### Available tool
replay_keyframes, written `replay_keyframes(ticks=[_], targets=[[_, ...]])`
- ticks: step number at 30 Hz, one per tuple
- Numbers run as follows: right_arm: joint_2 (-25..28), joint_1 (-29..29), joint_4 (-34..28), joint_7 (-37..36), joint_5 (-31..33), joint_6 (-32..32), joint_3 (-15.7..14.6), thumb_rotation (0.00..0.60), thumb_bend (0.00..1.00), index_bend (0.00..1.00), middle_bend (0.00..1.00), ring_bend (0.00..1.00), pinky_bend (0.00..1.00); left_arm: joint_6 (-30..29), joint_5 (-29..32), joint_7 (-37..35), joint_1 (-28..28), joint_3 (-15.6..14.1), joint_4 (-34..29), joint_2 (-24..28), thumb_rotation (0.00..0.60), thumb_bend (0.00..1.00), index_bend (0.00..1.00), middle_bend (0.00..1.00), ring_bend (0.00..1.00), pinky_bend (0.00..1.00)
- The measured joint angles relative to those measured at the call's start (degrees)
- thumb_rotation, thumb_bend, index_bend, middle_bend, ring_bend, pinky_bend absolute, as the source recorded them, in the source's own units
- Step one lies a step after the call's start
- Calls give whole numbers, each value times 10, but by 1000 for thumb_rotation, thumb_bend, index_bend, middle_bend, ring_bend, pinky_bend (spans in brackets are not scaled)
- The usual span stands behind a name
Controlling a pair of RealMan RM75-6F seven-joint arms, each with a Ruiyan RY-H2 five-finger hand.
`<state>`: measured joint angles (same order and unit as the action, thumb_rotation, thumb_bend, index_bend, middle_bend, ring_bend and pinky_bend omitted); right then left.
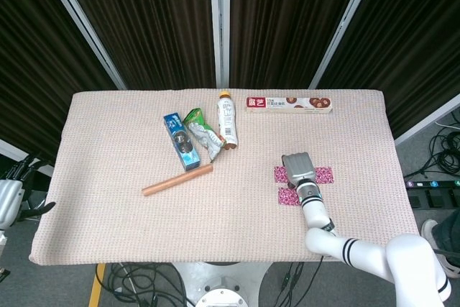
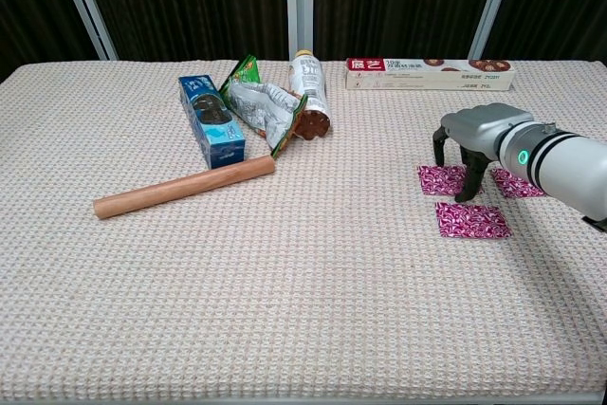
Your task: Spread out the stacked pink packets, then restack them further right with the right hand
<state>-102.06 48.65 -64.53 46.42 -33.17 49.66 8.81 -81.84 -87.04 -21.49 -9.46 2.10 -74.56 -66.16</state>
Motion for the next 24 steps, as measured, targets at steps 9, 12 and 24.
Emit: replay_keyframes(ticks=[9,12,24], targets=[[0,0,-1,-4,0,4,1,600,0,405,1000,1000,969,1,-1,0,-1,0,0,0,600,16,244,183,170,299],[1,-1,-5,-9,-5,8,2,600,0,415,1000,1000,969,0,-1,0,-1,0,-1,1,600,16,244,183,170,299],[16,-3,-26,-18,-17,22,8,600,0,437,1000,1000,969,1,-1,2,-1,0,-4,3,600,16,244,183,169,299]])
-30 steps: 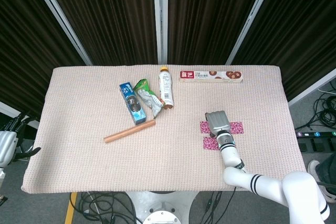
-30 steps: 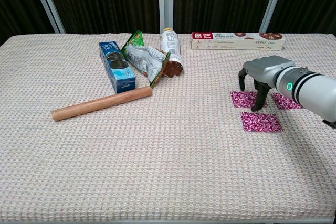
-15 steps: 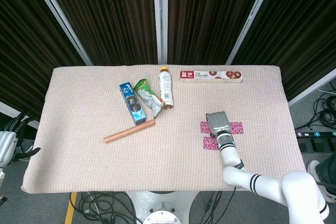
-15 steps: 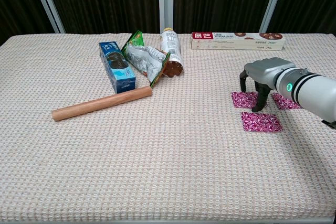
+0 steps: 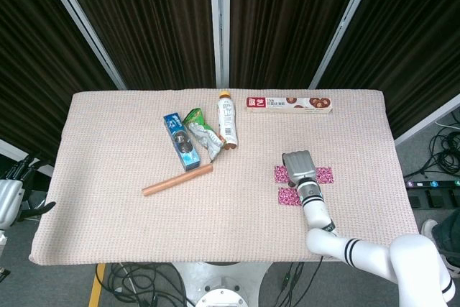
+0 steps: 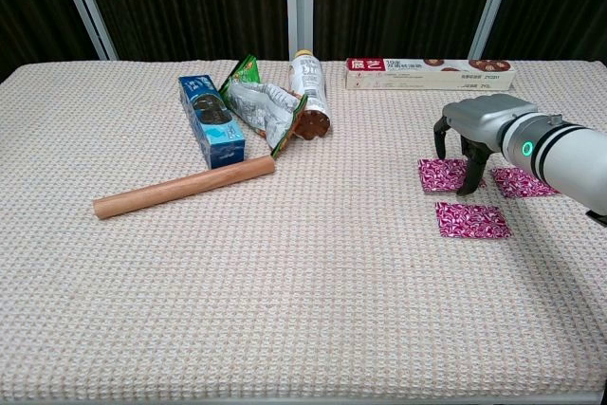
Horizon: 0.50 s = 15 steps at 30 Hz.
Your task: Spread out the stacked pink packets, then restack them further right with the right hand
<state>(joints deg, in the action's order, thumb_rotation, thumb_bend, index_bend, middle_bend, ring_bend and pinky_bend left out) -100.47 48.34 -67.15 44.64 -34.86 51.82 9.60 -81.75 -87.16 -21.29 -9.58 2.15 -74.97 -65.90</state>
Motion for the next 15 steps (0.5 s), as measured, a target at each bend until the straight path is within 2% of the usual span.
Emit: replay_keyframes(ticks=[9,15], targets=[[48,-11,-35,2,-7,18,-5,600,0,437,1000,1000,969,-1,-1,2,-1,1,-3,1,600,16,244,183,169,298],[65,-30,-14,-19,-22,3,-25,600,0,437,1000,1000,969,0,-5,7,-3,-1,-8,0,600,16,244,183,169,298]])
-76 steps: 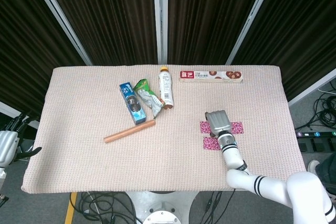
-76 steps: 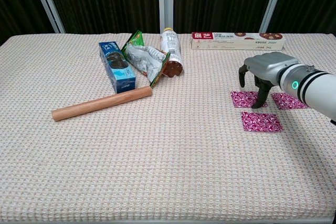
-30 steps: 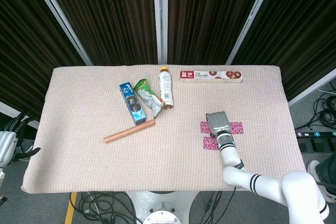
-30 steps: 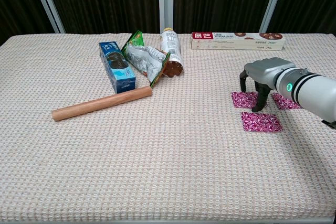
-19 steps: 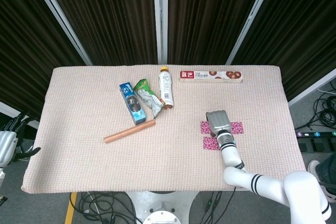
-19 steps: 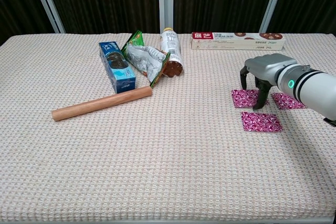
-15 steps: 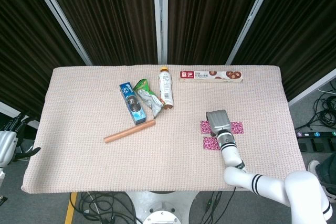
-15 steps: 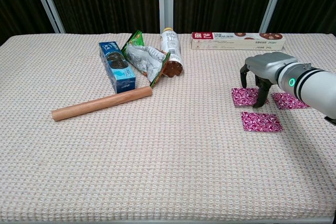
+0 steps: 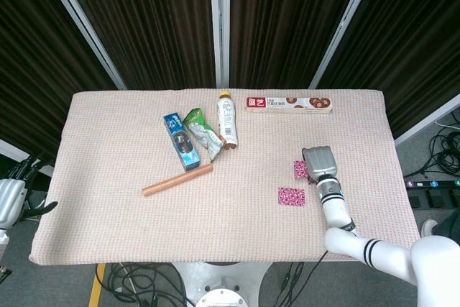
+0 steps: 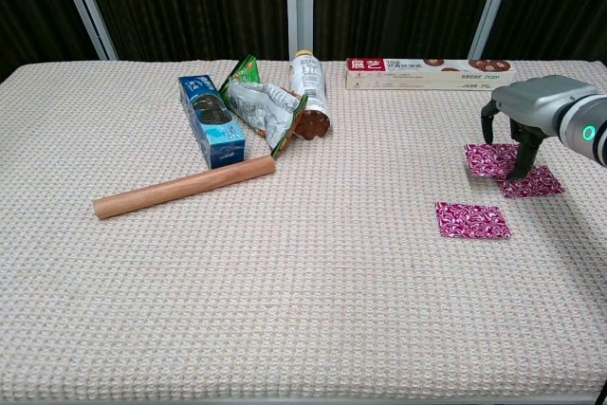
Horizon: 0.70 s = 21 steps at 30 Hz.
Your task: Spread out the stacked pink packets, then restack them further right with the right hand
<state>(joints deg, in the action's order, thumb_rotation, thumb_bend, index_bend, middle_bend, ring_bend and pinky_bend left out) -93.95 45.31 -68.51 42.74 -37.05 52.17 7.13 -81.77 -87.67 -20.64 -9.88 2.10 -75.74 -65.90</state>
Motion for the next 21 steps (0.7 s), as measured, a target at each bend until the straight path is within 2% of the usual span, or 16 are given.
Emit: replay_keyframes(ticks=[12,21], targets=[[20,-33,60,-92,-112,-35,-35,600,0,437,1000,1000,969,1,-2,19,-4,1,-17,2,600,16,244,183,170,297],[22,-46,94,-173,-192,-61,-44,600,0,440,1000,1000,969,2,-1,30,-5,1,-26,4,600,16,245,183,170,296]])
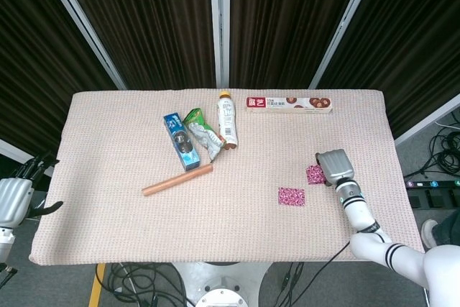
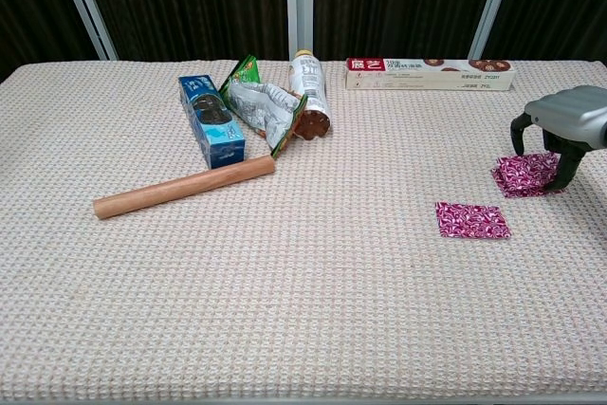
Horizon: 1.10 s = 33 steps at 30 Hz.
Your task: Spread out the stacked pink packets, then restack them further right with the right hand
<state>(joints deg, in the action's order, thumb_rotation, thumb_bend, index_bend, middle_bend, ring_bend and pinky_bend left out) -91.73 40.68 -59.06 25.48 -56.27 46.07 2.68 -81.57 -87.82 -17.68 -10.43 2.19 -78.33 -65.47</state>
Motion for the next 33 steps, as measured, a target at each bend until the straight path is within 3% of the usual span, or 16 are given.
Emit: replay_keyframes(ticks=[16,26,33], targets=[[-6,-11,14,-24,-33,-17,7,600,0,440,1000,1000,969,0,0,-2,0,-1,1,0,600,16,244,183,170,296],[-15,-10,21,-10,-18,-29,19,600,0,349,1000,1000,965,3,2,-2,-2,-1,1,1,600,15,244,183,170,296],[-9,-10,12,-8,-16,-30,24,600,0,339,1000,1000,964,1,1,-3,-1,0,-1,2,600,16,244,183,169,296]])
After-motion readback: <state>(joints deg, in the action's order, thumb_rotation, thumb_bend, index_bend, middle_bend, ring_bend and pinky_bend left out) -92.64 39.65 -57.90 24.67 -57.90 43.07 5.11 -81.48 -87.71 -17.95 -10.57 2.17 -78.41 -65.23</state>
